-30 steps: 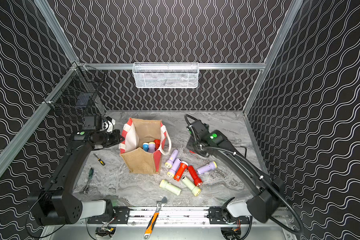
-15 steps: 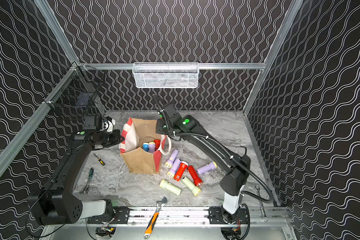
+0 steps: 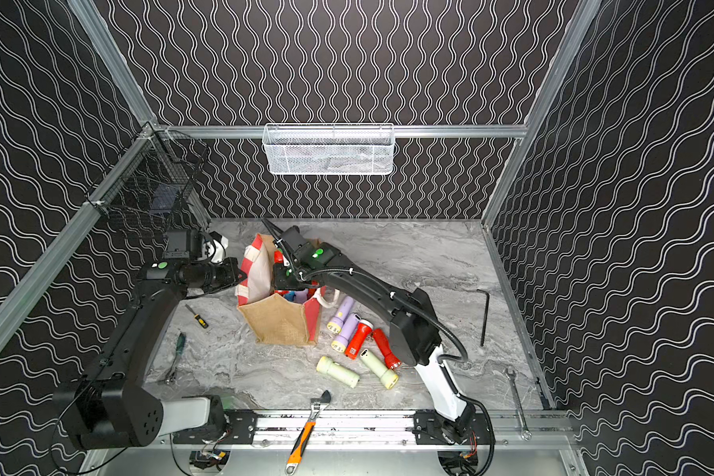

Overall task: Put the flashlights into the tote bags
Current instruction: Place the flashlight in the canvas bag.

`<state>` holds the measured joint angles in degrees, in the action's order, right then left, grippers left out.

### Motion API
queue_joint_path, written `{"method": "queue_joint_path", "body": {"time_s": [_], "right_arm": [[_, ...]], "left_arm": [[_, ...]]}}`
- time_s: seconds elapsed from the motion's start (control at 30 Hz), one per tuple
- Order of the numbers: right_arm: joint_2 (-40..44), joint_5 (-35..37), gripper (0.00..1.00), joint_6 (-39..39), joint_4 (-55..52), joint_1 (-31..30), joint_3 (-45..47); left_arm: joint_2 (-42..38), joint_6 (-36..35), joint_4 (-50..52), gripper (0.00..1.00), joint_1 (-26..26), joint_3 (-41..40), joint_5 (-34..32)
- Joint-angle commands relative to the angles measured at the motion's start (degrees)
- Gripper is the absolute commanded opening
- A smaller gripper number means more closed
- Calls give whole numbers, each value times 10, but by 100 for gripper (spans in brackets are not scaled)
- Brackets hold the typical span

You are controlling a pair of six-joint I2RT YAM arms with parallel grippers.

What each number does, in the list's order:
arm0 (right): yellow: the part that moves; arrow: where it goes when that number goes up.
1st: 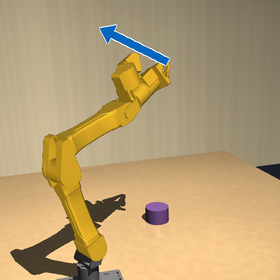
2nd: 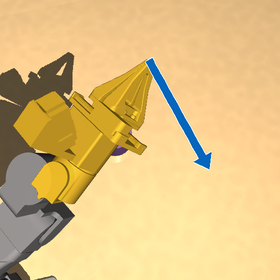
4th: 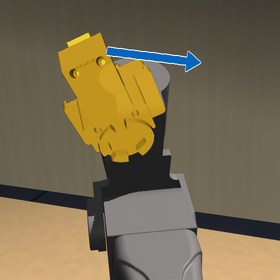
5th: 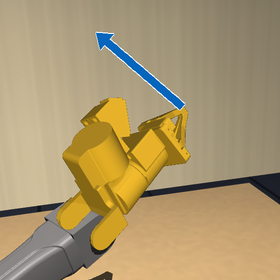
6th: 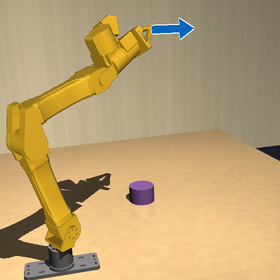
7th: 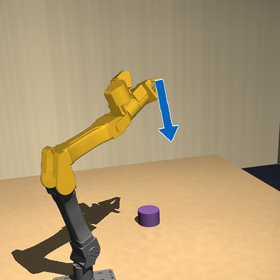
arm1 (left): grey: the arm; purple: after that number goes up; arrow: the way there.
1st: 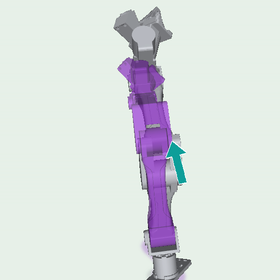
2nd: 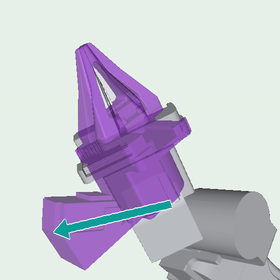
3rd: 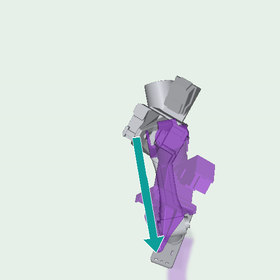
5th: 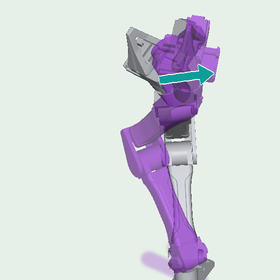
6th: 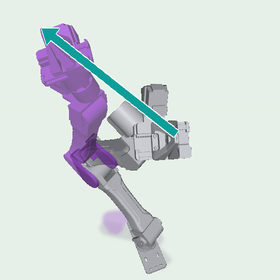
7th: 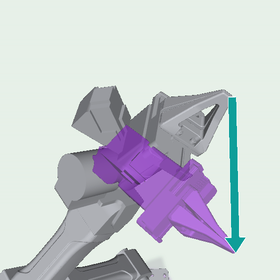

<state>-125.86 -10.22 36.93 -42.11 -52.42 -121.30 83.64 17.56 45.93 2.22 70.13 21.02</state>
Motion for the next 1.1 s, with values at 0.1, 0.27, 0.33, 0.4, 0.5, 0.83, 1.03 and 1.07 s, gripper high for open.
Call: {"method": "queue_joint_path", "body": {"time_s": [0.1, 0.27, 0.33, 0.4, 0.5, 0.83, 1.03, 1.07], "right_arm": [[-40, -43, 38, 6, -27, -1, -17], [-71, -50, 38, 17, -47, 0, -11], [-82, -59, 38, 23, -51, 1, -7], [-95, -69, 39, 29, -58, 4, -11], [-108, -86, 39, 36, -61, 10, -11], [-115, -111, 54, 46, -58, 19, -7], [-95, -113, 56, 38, -51, 24, -27], [-91, -112, 57, 34, -54, 25, -35]], "left_arm": [[2, -12, -11, 5, 0, -1, 1], [3, -12, -12, 5, 0, -1, 2], [5, -12, -12, 5, 0, -1, 2], [4, -11, -12, 5, 0, -1, 3], [3, -12, -12, 5, 0, -2, 2], [3, -13, -11, 5, 0, -2, 1], [3, -12, -12, 5, 0, -2, -2], [2, -12, -11, 5, 0, -1, -1]]}}
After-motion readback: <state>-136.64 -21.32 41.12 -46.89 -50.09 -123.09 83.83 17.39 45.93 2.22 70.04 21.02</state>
